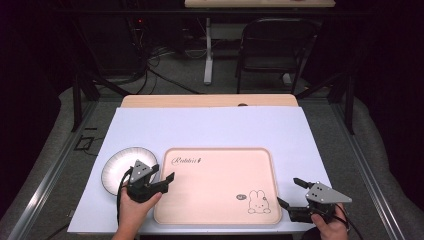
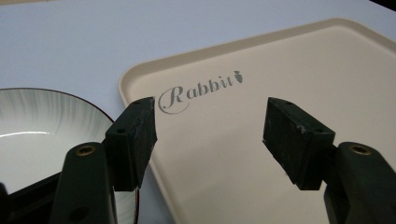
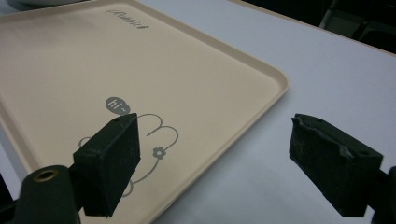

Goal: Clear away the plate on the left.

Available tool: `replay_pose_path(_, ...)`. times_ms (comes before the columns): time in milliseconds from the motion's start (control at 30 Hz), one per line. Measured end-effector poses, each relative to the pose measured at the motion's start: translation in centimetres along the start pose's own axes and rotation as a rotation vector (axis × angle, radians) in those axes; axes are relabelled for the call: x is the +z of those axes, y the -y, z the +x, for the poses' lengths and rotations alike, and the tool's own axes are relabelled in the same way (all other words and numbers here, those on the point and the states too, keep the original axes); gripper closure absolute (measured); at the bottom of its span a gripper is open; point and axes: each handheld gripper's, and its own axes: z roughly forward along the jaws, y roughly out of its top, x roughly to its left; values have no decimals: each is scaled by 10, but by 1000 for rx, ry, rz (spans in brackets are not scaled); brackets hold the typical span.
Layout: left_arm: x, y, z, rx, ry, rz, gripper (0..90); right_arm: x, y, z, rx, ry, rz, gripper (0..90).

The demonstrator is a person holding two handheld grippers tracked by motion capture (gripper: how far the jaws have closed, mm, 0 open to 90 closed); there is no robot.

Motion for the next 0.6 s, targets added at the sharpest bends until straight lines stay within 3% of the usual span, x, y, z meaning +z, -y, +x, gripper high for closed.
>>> replay_pose_path(67, 0, 1, 1, -6, 2, -1, 356, 0, 0, 0, -1, 0, 0, 157)
replay_pose_path(167, -2, 1, 4, -46, 26, -20, 356, 0, 0, 0, -1, 3, 0, 157)
replay_pose_path(300, -3, 2, 5, -57, 51, -50, 360, 1, 0, 0, -1, -1, 0, 157)
replay_pose_path(367, -4, 2, 5, -48, 47, -80, 360, 0, 0, 0, -1, -2, 0, 158)
replay_pose_path(467, -6, 2, 6, -44, 36, -86, 353, 0, 0, 0, -2, -2, 2, 157)
replay_pose_path(600, -8, 1, 9, -66, 31, -104, 348, 0, 0, 0, 0, -1, -1, 157)
